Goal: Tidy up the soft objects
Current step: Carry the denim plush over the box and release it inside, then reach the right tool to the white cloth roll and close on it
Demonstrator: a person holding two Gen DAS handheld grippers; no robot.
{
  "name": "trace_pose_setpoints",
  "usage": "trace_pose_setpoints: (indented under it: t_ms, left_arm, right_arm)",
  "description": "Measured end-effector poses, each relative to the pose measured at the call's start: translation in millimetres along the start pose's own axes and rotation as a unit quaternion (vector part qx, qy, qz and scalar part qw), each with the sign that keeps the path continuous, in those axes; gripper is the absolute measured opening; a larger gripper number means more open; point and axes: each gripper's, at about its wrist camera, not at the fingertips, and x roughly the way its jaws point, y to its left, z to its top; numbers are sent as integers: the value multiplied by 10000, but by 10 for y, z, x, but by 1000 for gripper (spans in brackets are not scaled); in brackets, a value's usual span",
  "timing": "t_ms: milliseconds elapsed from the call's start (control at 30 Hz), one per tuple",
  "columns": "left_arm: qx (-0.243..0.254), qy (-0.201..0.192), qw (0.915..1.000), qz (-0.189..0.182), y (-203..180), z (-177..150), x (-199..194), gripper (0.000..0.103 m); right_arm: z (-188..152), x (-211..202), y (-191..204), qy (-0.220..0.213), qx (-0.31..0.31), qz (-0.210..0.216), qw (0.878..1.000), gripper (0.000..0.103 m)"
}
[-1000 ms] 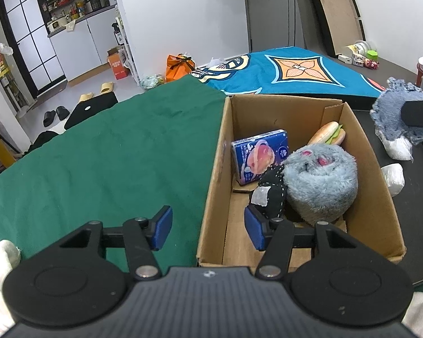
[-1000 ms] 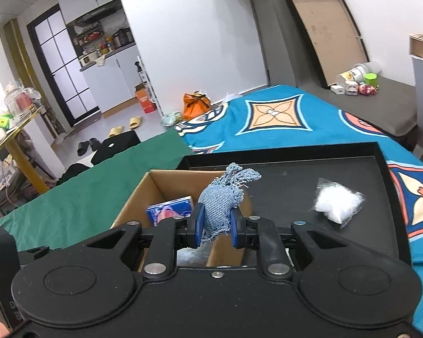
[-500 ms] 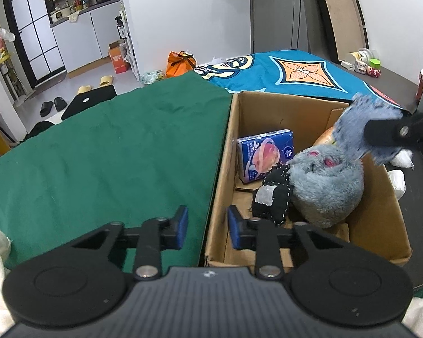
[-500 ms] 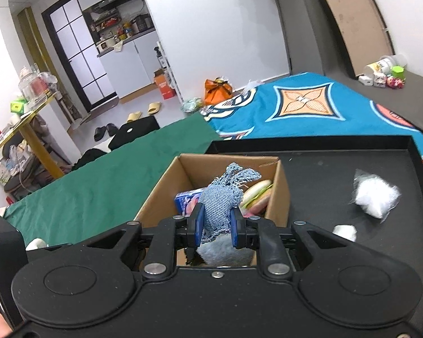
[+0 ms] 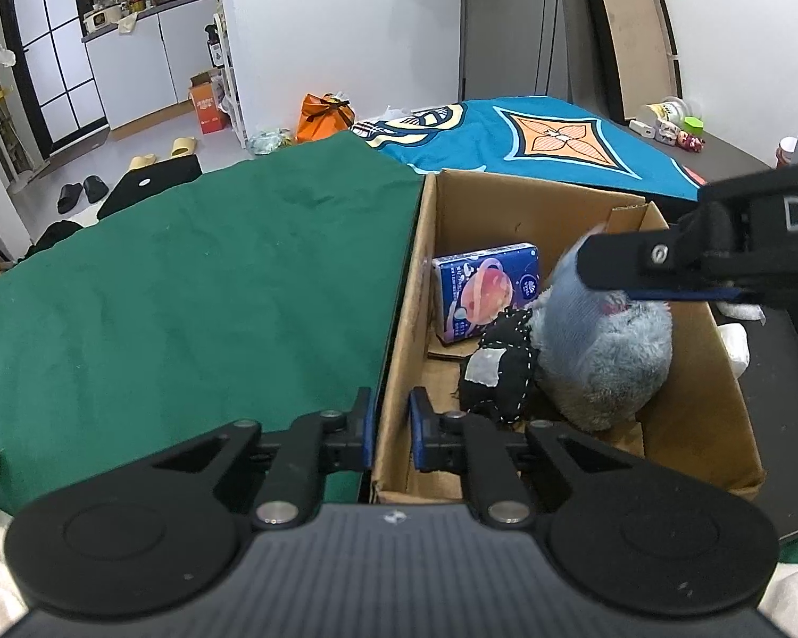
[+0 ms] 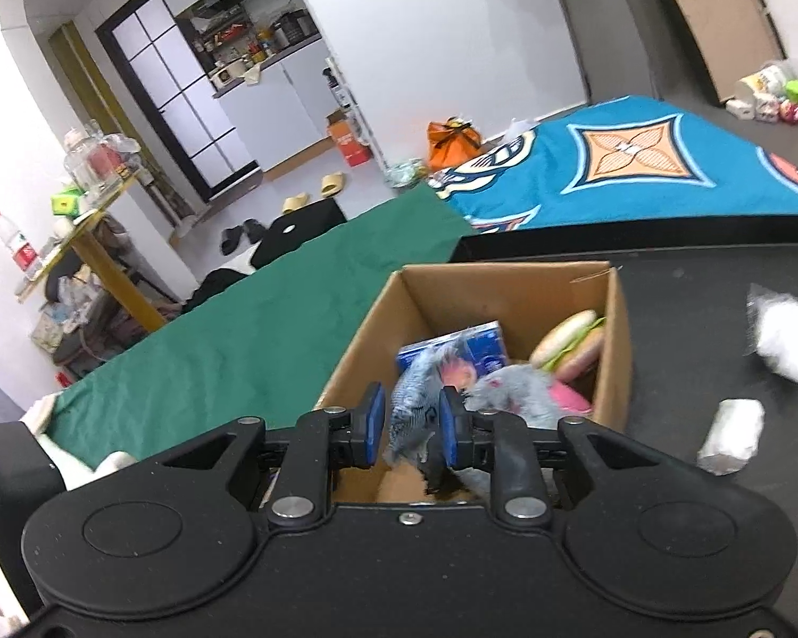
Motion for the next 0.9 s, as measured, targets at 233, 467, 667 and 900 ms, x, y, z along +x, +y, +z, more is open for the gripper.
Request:
trace_pose_setpoints:
  t_ms: [233,467,667,900]
  left_arm:
    - [-3,69,9999,107,-18,13,-9,14]
    - [152,79,9996,246,-97,46,-22,17]
    - [205,92,9993,289,-131,57,-28,21]
    - [316,91,9988,353,-178,87,-30,33]
  right_arm:
    - [-40,-88,-75,42,80,52,9999,43]
    - [-29,-284,-245,-247,153,-202,9994,43]
    - [-44,-411,-466,-393,275,-468,9978,43]
    - [-86,-491,-676,-434,366,-645,9963,43]
